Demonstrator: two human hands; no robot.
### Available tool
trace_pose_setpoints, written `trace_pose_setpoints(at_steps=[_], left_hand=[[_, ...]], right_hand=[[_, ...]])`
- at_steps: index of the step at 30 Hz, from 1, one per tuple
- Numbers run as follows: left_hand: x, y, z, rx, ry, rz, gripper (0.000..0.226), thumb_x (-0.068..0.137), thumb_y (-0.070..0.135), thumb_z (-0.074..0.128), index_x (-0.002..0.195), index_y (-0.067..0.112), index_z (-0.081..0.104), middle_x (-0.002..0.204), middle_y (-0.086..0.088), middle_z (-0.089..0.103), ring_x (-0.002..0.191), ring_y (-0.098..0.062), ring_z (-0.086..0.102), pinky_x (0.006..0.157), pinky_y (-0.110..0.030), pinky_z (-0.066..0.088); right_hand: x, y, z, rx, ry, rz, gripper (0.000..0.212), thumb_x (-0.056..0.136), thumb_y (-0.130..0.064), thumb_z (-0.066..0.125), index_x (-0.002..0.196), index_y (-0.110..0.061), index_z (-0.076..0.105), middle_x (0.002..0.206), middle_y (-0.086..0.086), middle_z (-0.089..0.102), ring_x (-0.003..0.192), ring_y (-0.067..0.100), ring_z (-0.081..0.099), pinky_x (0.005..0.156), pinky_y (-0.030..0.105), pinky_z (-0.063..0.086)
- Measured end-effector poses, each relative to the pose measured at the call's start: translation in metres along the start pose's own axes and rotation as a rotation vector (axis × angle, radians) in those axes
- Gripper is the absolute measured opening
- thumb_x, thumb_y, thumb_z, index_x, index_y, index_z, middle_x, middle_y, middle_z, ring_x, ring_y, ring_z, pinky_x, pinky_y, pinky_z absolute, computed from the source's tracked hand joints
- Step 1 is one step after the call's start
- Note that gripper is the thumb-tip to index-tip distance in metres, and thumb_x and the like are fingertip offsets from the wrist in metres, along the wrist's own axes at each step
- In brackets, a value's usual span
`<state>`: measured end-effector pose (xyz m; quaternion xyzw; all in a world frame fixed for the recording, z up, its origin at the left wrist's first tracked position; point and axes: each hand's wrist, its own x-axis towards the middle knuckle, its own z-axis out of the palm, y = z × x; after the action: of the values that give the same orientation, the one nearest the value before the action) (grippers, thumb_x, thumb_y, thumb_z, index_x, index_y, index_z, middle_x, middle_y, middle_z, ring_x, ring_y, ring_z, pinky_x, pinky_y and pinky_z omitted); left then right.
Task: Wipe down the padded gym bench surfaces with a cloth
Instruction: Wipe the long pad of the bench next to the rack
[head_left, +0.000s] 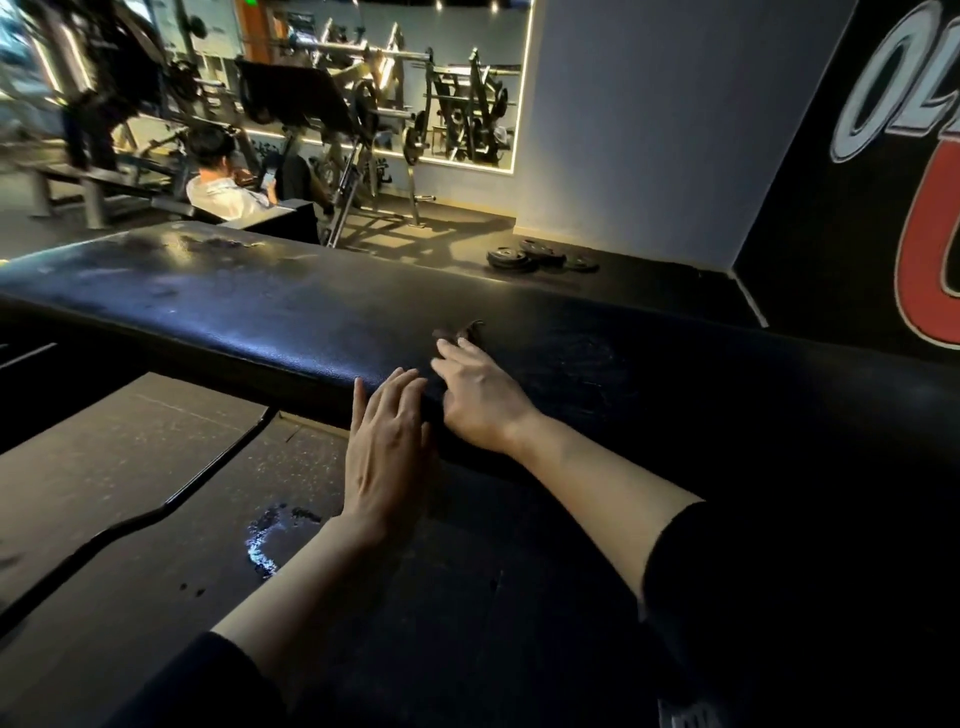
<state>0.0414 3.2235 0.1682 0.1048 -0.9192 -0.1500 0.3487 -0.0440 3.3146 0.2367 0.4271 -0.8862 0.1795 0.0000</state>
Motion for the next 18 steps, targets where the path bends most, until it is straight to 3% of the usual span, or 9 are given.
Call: trace_pose_setpoints(at_steps=[3,5,8,12,15,18], left_hand=[[0.001,0.021,0.011,-0.028,0.027,0.028,0.047,0.084,0.005,0.065,0.129,0.001,0.052,0.136,-0.016,0.051,0.132,-0.029,0.043,0.116,-0.052,0.013],[0.004,0.032,0.02,-0.041,0.038,0.046,0.041,0.09,0.012,0.055,0.129,0.002,0.053,0.137,-0.014,0.051,0.133,-0.026,0.041,0.117,-0.051,0.011],[0.011,0.047,0.031,-0.041,0.06,0.022,0.047,0.092,0.03,0.037,0.128,0.004,0.054,0.136,-0.011,0.052,0.133,-0.024,0.042,0.117,-0.051,0.013],[0.022,0.062,0.045,-0.043,0.081,0.025,0.044,0.094,0.031,0.038,0.123,0.005,0.058,0.132,-0.009,0.056,0.13,-0.02,0.044,0.119,-0.044,0.011],[0.026,0.073,0.053,-0.033,0.121,0.024,0.035,0.095,0.025,0.044,0.121,0.006,0.059,0.129,-0.009,0.058,0.128,-0.019,0.047,0.119,-0.042,0.012],[0.023,0.084,0.056,-0.031,0.151,0.001,0.033,0.095,0.024,0.043,0.12,0.007,0.059,0.127,-0.008,0.06,0.127,-0.019,0.048,0.118,-0.044,0.016]], right_hand=[[-0.018,0.043,-0.033,0.036,-0.025,-0.041,0.051,0.08,0.002,0.056,0.131,-0.005,0.053,0.139,0.012,0.049,0.129,0.025,0.044,0.108,0.032,0.036],[-0.02,0.083,-0.059,0.024,0.074,0.026,0.051,0.076,0.005,0.06,0.125,-0.008,0.058,0.127,0.012,0.056,0.119,0.026,0.052,0.098,0.029,0.043],[-0.016,0.132,-0.087,0.112,0.223,0.098,0.049,0.079,-0.006,0.07,0.126,-0.01,0.055,0.13,0.01,0.051,0.118,0.024,0.051,0.092,0.022,0.038],[-0.013,0.149,-0.085,0.264,-0.229,-0.015,0.046,0.089,-0.037,0.062,0.132,-0.027,0.053,0.146,-0.004,0.043,0.126,0.013,0.045,0.101,0.022,0.031],[-0.014,0.148,-0.072,0.326,-0.196,-0.093,0.05,0.09,-0.031,0.062,0.138,-0.031,0.046,0.152,-0.002,0.034,0.125,0.008,0.04,0.108,0.025,0.026],[-0.029,0.145,-0.061,0.192,-0.226,-0.342,0.059,0.088,-0.019,0.065,0.142,-0.021,0.042,0.154,0.001,0.031,0.141,0.011,0.027,0.116,0.024,0.016]])
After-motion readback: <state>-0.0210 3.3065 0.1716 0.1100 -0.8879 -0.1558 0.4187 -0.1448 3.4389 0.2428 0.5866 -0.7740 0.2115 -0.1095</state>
